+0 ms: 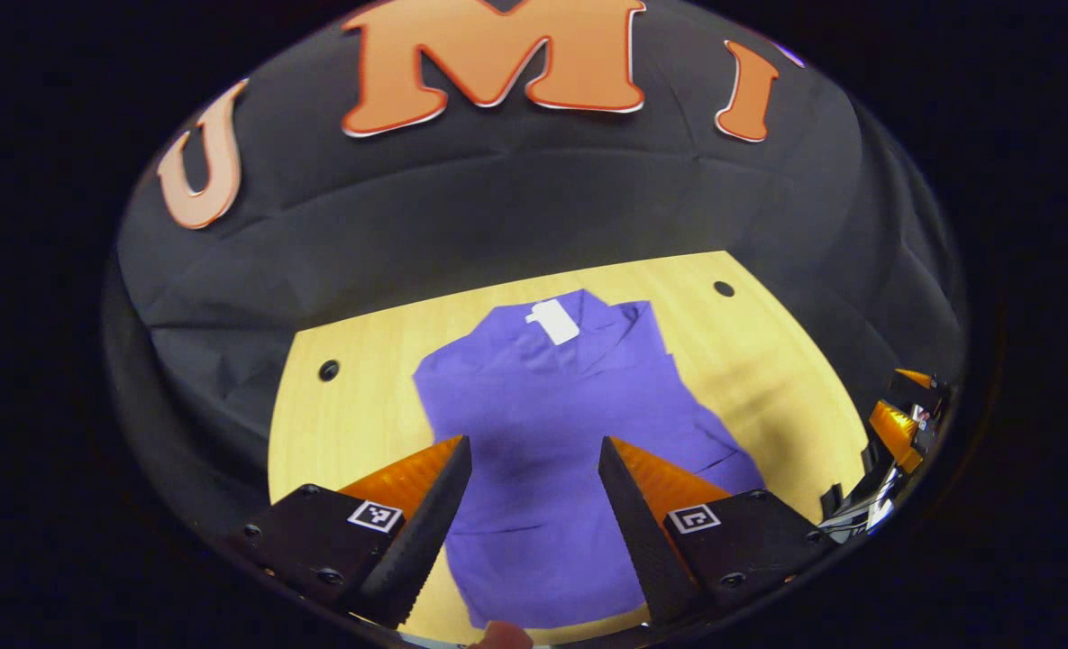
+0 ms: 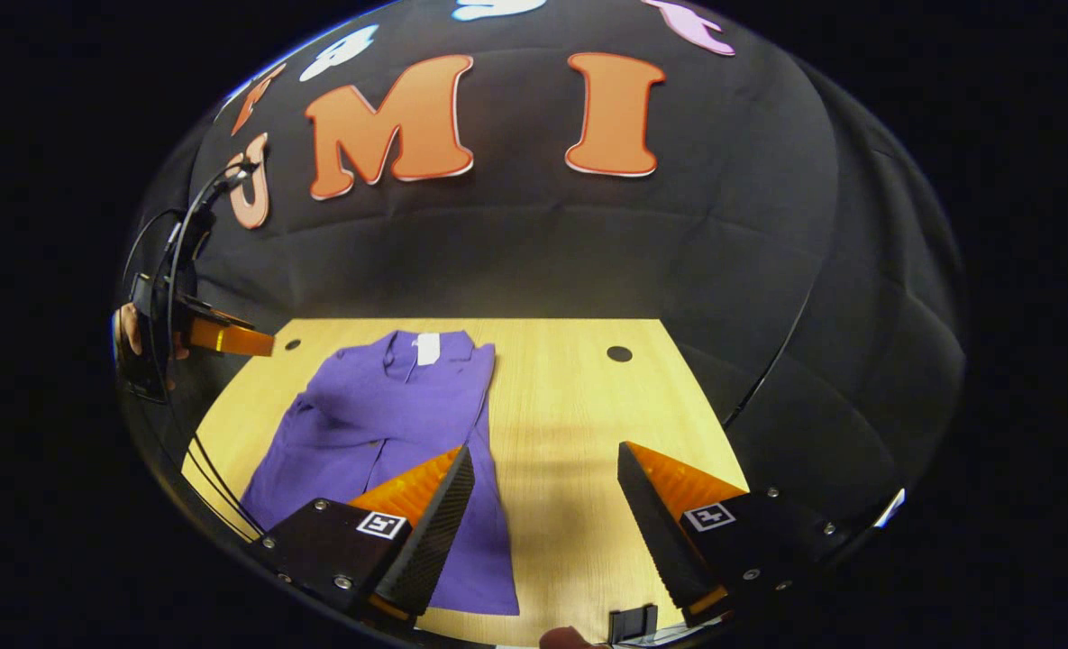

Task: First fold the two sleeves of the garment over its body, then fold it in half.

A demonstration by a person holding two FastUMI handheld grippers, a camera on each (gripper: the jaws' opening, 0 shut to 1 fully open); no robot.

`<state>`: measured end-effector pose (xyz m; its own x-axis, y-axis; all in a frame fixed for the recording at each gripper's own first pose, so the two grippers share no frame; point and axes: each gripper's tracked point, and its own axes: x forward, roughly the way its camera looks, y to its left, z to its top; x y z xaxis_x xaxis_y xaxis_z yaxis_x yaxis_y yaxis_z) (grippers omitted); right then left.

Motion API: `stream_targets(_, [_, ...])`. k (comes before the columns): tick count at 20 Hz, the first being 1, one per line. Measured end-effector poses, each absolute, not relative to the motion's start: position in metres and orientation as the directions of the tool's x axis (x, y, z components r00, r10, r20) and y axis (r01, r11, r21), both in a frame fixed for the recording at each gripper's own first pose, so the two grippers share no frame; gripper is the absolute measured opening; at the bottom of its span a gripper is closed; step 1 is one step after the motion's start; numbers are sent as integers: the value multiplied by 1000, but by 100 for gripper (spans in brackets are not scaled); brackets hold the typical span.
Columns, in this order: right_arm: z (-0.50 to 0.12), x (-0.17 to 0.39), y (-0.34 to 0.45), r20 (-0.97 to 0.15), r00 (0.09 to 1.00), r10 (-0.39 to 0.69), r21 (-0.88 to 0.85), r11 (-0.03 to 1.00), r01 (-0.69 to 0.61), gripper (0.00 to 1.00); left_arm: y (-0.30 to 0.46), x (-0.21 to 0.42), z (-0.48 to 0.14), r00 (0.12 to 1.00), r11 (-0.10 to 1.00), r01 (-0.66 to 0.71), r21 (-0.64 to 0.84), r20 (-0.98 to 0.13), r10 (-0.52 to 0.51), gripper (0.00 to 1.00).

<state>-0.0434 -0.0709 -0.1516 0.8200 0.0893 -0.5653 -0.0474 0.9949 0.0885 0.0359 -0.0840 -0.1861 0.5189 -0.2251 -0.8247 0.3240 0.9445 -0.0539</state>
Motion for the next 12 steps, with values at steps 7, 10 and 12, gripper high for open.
stream_targets(7, [-205, -72, -38, -684, 716, 141, 70, 989, -128, 96, -6, -44, -233, 476, 978, 208, -21, -871, -120, 92])
stream_targets(10, [-225, -86, -25, -728, 668, 155, 57, 984, -167, 96, 14, -73, -250, 446, 981, 192, 1, -891, -86, 91])
stream_targets(12, [-240, -96, -19, -758, 632, 163, 58, 981, -184, 96, 23, -91, -261, 423, 985, 171, -4, -903, -77, 91])
